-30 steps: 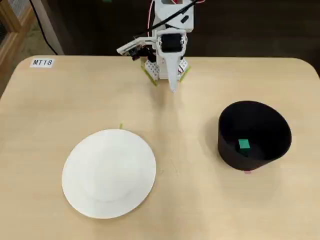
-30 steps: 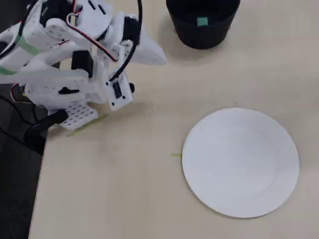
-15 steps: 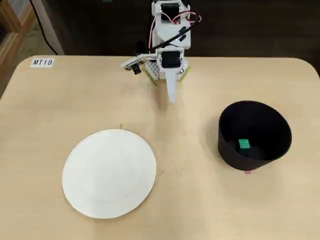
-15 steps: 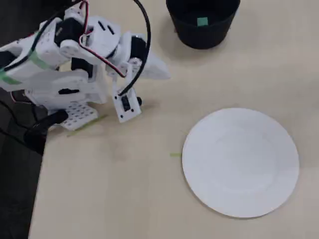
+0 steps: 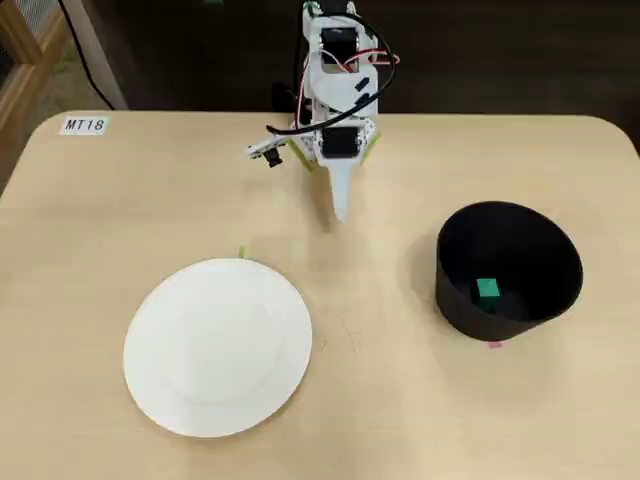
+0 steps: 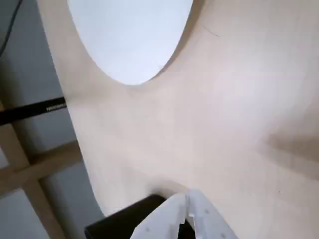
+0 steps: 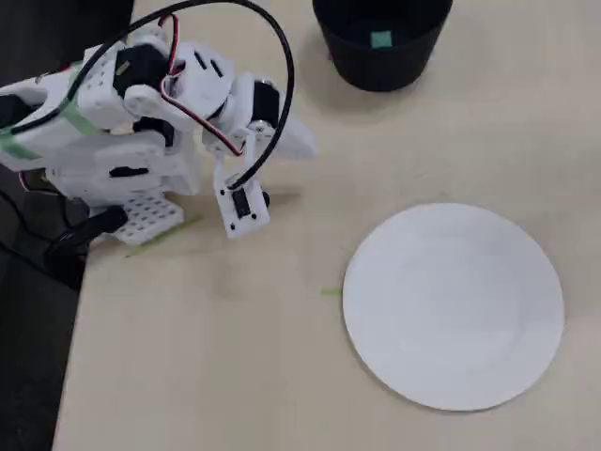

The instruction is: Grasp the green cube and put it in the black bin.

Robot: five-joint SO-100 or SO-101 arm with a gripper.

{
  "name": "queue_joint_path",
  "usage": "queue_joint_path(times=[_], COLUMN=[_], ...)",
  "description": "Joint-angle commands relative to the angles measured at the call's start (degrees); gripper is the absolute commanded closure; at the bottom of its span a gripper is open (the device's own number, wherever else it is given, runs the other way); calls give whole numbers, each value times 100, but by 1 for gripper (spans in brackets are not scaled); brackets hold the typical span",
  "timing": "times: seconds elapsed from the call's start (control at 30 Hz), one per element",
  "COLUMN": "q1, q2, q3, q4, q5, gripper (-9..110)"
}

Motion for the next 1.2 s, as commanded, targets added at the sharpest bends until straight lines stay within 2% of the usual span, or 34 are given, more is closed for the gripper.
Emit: queue_joint_path(times=[0.0,1.17], q1=[9,-35], q2=[26,26], q3=[53,132], q4=[-62,-141], q5=[0,-62], gripper=[102,102])
